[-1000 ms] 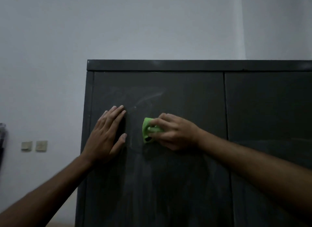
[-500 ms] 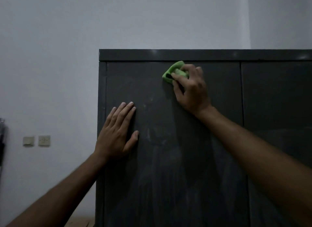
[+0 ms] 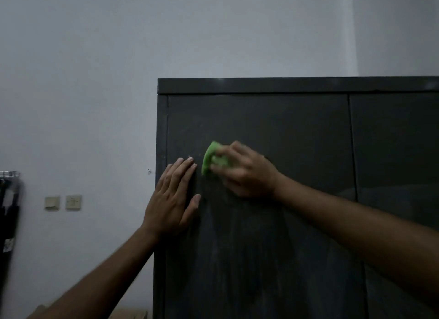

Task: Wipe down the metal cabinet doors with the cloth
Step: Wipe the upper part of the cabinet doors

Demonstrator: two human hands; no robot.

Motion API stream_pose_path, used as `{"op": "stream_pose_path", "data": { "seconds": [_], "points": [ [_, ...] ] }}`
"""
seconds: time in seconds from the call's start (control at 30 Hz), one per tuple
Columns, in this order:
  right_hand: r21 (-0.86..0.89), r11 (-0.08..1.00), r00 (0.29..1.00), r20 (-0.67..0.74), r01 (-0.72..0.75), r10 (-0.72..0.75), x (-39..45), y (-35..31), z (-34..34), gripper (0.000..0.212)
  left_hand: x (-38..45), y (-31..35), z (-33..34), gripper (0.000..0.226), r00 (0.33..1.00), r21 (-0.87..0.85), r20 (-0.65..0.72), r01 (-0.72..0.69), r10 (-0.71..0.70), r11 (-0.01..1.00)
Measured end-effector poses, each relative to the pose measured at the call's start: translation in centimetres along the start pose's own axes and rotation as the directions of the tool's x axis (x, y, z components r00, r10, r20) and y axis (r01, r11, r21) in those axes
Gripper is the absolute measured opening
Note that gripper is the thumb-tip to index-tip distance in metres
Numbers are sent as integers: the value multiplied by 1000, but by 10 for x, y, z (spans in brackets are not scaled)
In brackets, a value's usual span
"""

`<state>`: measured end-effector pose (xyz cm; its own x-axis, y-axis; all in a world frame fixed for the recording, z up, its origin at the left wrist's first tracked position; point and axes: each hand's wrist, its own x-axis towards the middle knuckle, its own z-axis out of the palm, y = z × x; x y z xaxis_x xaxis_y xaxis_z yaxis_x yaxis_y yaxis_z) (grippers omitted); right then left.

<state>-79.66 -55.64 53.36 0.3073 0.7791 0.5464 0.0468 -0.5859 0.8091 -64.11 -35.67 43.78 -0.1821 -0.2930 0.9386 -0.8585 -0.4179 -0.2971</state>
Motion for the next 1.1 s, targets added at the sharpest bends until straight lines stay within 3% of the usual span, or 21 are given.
{"op": "stream_pose_path", "data": {
  "seconds": [0.07, 0.1, 0.17, 0.2, 0.23, 0.27, 0.33, 0.4, 0.43, 0.5, 0.57, 0.6, 0.63, 0.7, 0.77, 0.8, 0.87, 0.93, 0.97, 1.03, 1.1],
  "points": [
    [-12, 981, 977, 101, 191, -189, 1, 14, -10, 32, -2, -1, -1, 71, 999, -12, -35, 31, -32, 999],
    [-48, 987, 987, 63, 153, -150, 7, 26, -14, 31, -2, -1, -1, 71, 998, -14, -50, 41, -42, 999],
    [-67, 979, 973, -146, -190, 179, 26, 42, -20, 26, -2, 0, -1, 71, 996, -24, -71, 49, -51, 998],
    [-21, 918, 893, -242, -395, 379, 33, 40, -19, 24, -2, 0, -1, 72, 995, -30, -82, 56, -59, 998],
    [17, 862, 820, -299, -507, 489, 36, 31, -11, 24, -2, 1, -2, 72, 993, -35, -94, 70, -73, 997],
    [27, 858, 814, -300, -513, 497, 37, 17, -1, 25, -3, 1, -2, 72, 990, -39, -104, 89, -93, 995],
    [-1, 983, 977, -112, -182, 181, 28, -11, 18, 31, -4, 2, -3, 73, 984, -52, -122, 124, -130, 991],
    [-10, 985, 980, 100, 174, -172, 27, -5, 11, 35, -3, 2, -3, 73, 979, -82, -127, 149, -159, 985],
    [-39, 975, 971, 104, 219, -214, 34, 9, 3, 34, -3, 2, -3, 73, 977, -96, -122, 164, -175, 982],
    [-84, 996, 998, -59, -19, 14, 57, 34, -9, 27, -3, 2, -3, 74, 973, -115, -105, 191, -204, 975],
    [7, 899, 870, -246, -439, 427, 74, 38, -12, 23, -4, 3, -5, 75, 969, -135, -86, 219, -232, 966],
    [14, 864, 829, -274, -503, 487, 76, 29, -5, 24, -4, 4, -6, 76, 966, -144, -80, 234, -247, 962],
    [-11, 895, 870, -237, -447, 432, 74, 16, 5, 26, -4, 4, -7, 76, 964, -153, -76, 242, -256, 958],
    [-37, 999, 1000, -2, -17, 17, 60, -5, 17, 32, -5, 4, -7, 74, 963, -163, -77, 242, -257, 956],
    [-53, 955, 950, 132, 292, -283, 63, 15, 4, 36, -5, 3, -5, 72, 963, -164, -78, 242, -258, 956],
    [-91, 957, 957, 116, 276, -265, 73, 31, -4, 35, -5, 3, -4, 71, 961, -163, -79, 250, -265, 954],
    [-99, 993, 995, -82, -70, 62, 99, 57, -16, 28, -5, 2, -3, 66, 959, -161, -88, 255, -271, 953],
    [-50, 936, 919, -213, -348, 330, 110, 50, -9, 24, -6, 1, -2, 60, 958, -169, -97, 251, -269, 953],
    [-66, 951, 937, -207, -301, 282, 110, 37, 3, 26, -7, 1, -2, 59, 958, -175, -95, 251, -270, 952],
    [-79, 993, 997, 1, 83, -83, 101, 9, 22, 33, -7, 2, -2, 57, 961, -182, -100, 236, -257, 955],
    [-89, 941, 941, 122, 327, -316, 105, 17, 13, 35, -8, 2, -1, 54, 968, -159, -123, 200, -221, 967]
  ]
}}
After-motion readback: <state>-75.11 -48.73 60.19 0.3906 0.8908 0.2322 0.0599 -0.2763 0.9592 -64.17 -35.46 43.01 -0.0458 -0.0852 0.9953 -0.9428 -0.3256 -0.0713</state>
